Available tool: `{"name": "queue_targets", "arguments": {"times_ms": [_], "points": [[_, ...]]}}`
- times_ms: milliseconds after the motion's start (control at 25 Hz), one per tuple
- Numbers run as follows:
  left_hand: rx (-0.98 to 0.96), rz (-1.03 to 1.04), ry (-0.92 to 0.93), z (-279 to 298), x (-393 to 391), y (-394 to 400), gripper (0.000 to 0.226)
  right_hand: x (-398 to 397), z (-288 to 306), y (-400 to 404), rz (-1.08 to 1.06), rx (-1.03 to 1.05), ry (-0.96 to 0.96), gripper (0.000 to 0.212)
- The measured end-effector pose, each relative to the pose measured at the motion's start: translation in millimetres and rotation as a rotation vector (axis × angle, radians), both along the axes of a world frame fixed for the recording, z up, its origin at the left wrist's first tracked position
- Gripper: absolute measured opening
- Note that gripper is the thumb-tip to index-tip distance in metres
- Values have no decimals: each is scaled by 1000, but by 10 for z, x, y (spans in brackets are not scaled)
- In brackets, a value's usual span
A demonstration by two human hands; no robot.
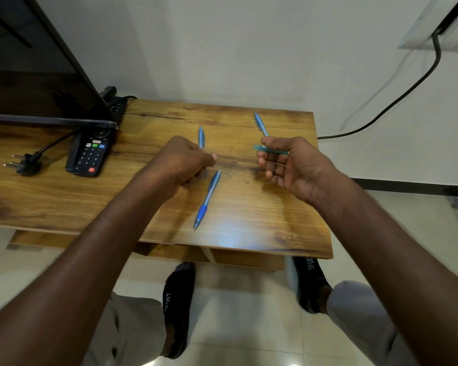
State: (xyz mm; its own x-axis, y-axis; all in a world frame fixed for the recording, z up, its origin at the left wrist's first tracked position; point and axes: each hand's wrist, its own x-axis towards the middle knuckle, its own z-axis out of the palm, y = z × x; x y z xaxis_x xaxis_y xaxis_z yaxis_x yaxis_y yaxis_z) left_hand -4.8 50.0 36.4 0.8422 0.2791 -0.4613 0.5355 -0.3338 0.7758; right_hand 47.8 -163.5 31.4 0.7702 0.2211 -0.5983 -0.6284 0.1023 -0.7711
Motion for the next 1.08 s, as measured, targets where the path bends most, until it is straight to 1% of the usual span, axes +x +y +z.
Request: {"name": "queue_targets", "arguments": {"times_ms": [120,200,480,720,1080], "points": [[12,-77,110,25,-32,62,19,-20,-3,30,40,-20,1,15],[25,-101,135,20,-44,79,19,-27,-10,42,48,-29,-8,14],[100,-127,178,2,-136,142,15,-46,-20,75,56,-63,-22,13],[99,-143,222,-21,-173,208,13,-51,-19,105,60,-55,-18,14],[142,-162,211,-33,-148,194,15,-54,0,106,58,-54,-8,14]]}}
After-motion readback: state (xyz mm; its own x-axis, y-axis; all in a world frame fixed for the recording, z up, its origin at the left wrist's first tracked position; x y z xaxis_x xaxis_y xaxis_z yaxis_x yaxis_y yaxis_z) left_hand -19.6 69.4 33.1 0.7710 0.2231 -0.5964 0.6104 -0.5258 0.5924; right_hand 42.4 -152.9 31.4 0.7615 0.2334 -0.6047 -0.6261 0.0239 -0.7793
